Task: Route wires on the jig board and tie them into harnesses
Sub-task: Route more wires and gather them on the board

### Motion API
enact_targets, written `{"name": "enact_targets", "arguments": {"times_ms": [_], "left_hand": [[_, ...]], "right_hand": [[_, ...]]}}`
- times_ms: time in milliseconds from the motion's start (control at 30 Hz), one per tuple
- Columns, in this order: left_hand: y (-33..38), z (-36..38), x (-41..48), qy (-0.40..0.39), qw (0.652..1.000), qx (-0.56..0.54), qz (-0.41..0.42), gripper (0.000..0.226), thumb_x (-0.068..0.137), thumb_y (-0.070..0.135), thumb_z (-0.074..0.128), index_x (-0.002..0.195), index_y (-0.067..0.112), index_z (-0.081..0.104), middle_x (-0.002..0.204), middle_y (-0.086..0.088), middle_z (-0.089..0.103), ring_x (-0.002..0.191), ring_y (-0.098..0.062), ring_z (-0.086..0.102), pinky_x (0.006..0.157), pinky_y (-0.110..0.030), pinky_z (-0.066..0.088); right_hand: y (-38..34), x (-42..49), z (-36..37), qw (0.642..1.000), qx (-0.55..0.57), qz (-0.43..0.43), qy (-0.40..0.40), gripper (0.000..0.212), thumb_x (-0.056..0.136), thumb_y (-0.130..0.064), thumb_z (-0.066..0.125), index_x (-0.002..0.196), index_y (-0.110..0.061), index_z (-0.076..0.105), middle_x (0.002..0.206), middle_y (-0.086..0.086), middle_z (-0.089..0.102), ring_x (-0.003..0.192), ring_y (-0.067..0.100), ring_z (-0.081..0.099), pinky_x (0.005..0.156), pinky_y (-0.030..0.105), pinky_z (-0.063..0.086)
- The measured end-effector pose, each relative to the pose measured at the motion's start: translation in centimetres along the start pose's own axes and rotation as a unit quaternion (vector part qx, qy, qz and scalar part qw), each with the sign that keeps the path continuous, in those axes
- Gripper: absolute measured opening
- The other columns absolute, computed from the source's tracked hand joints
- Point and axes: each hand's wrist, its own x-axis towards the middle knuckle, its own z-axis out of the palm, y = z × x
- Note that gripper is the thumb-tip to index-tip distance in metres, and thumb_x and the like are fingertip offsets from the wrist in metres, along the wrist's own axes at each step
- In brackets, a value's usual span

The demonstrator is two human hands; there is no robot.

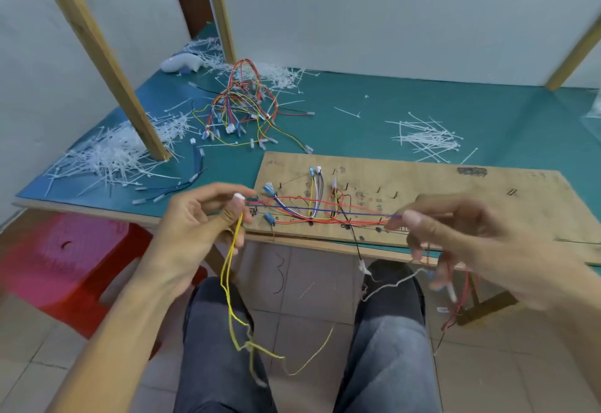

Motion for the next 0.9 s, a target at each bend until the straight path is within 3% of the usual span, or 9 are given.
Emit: {"name": "enact_targets", "arguments": {"times_ms": [100,167,267,433,533,633,767,900], "left_hand": [[-0.7,-1.1,2.0,0.045,0.998,0.021,-0.034,0.019,0.094,0.025,0.074,0.108,0.014,0.076,0.088,-0.019,0.077,0.05,-0.022,0.062,0.045,-0.028,0.054],[-1.7,-1.3,2.9,0.061,0.995,0.048,-0.063,0.02,0.093,0.025,0.073,0.105,0.009,0.073,0.09,-0.02,0.078,0.05,-0.019,0.064,0.045,-0.028,0.055],[-3.3,-1.1,3.7,0.08,0.989,0.083,-0.091,0.008,0.098,0.016,0.072,0.101,0.009,0.073,0.089,-0.012,0.08,0.057,-0.016,0.068,0.046,-0.029,0.057],[-4.8,0.1,4.4,0.137,0.979,0.09,-0.12,0.008,0.091,0.01,0.081,0.085,0.015,0.082,0.071,0.0,0.073,0.059,-0.01,0.066,0.049,-0.027,0.059],[-5.1,0.6,4.5,0.159,0.975,0.079,-0.131,0.002,0.088,0.013,0.085,0.09,0.013,0.084,0.07,-0.003,0.075,0.057,-0.012,0.067,0.05,-0.026,0.058],[-5.2,0.6,4.8,0.177,0.971,0.098,-0.13,0.004,0.087,0.015,0.086,0.09,0.014,0.084,0.071,-0.005,0.076,0.056,-0.014,0.068,0.05,-0.026,0.057],[-5.4,0.7,5.0,0.186,0.961,0.171,-0.11,0.005,0.086,0.023,0.088,0.083,0.024,0.084,0.07,0.001,0.077,0.049,-0.013,0.066,0.047,-0.025,0.054],[-5.6,0.9,5.1,0.212,0.949,0.208,-0.105,0.007,0.083,0.03,0.09,0.079,0.03,0.084,0.072,0.009,0.078,0.056,-0.009,0.065,0.047,-0.027,0.047]], "right_hand": [[1.4,0.4,3.5,0.992,-0.108,0.048,0.035,0.031,0.097,-0.055,0.059,0.092,-0.032,0.078,0.073,0.0,0.073,0.063,0.014,0.073,0.059,0.033,0.063],[2.7,1.0,5.4,0.977,-0.199,0.033,0.06,0.034,0.102,-0.051,0.055,0.087,-0.027,0.074,0.067,-0.006,0.071,0.062,0.011,0.071,0.067,0.043,0.061],[4.1,1.9,7.1,0.966,-0.244,0.044,0.074,0.025,0.103,-0.048,0.055,0.084,-0.036,0.067,0.067,-0.009,0.07,0.069,0.012,0.068,0.073,0.046,0.059],[4.8,2.6,9.5,0.987,-0.147,0.06,0.026,0.021,0.105,-0.032,0.059,0.085,-0.03,0.065,0.068,-0.01,0.075,0.06,0.011,0.073,0.072,0.043,0.06],[5.0,3.0,10.0,0.988,-0.133,0.074,0.02,0.015,0.104,-0.035,0.06,0.091,-0.03,0.062,0.073,-0.013,0.077,0.06,0.011,0.073,0.074,0.041,0.059],[5.3,3.3,10.3,0.993,-0.086,0.081,0.028,0.018,0.106,-0.037,0.058,0.09,-0.032,0.058,0.07,-0.007,0.077,0.057,0.015,0.074,0.067,0.034,0.057],[5.5,3.8,10.4,0.992,-0.08,0.082,0.049,0.022,0.108,-0.037,0.056,0.088,-0.028,0.057,0.069,-0.006,0.077,0.06,0.014,0.075,0.071,0.038,0.06],[5.7,3.9,10.5,0.992,-0.073,0.061,0.088,0.024,0.107,-0.031,0.058,0.085,-0.023,0.058,0.062,0.001,0.072,0.052,0.02,0.072,0.051,0.031,0.056]]}}
